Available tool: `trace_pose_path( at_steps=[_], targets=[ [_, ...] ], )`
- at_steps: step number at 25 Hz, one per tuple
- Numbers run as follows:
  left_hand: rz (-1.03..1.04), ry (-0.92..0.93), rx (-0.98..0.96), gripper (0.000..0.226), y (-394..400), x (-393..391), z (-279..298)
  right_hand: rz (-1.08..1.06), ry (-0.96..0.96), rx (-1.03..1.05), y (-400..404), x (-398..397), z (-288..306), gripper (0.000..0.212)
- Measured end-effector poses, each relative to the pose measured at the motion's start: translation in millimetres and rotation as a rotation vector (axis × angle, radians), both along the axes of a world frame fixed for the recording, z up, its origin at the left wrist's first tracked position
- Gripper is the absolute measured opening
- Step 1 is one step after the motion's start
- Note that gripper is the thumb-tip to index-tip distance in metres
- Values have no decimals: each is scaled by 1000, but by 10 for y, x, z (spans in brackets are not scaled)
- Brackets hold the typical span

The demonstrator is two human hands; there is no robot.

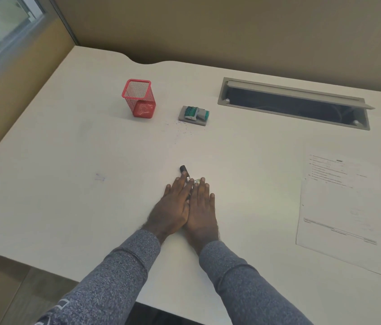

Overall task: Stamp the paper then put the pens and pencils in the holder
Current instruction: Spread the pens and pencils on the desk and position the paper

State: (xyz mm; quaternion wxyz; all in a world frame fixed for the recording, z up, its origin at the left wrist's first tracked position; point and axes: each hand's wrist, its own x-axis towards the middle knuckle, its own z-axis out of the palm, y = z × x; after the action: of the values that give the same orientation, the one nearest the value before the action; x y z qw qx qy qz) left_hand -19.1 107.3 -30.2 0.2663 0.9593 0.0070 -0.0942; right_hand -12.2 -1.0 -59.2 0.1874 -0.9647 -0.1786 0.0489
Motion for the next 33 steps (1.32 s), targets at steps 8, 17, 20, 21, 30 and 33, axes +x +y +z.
trace_pose_path(
  at_steps=[8, 17, 20, 21, 30, 33],
  targets=[
    [25, 8, 2, 60, 732, -26, 29, 11, 17, 61, 748, -2, 65, 58],
    [22, 56, 44, 61, 1473, -115, -2, 28, 91, 51, 1455, -126, 104, 58],
    [20, 76, 64, 60, 1636, -114, 29, 26, 110, 57, 1635, -136, 84, 58],
    [24, 85, 74, 60, 1681, -115, 47, 19, 117, 66, 1689, -141, 82, 58],
    [135, -42, 113, 62, 1576, -40, 187, 103, 80, 151, 1318, -58, 202, 64],
    [83, -179, 289, 62, 1202, 116, 257, 67, 55, 113, 693, 43, 244, 69]
  ],
)
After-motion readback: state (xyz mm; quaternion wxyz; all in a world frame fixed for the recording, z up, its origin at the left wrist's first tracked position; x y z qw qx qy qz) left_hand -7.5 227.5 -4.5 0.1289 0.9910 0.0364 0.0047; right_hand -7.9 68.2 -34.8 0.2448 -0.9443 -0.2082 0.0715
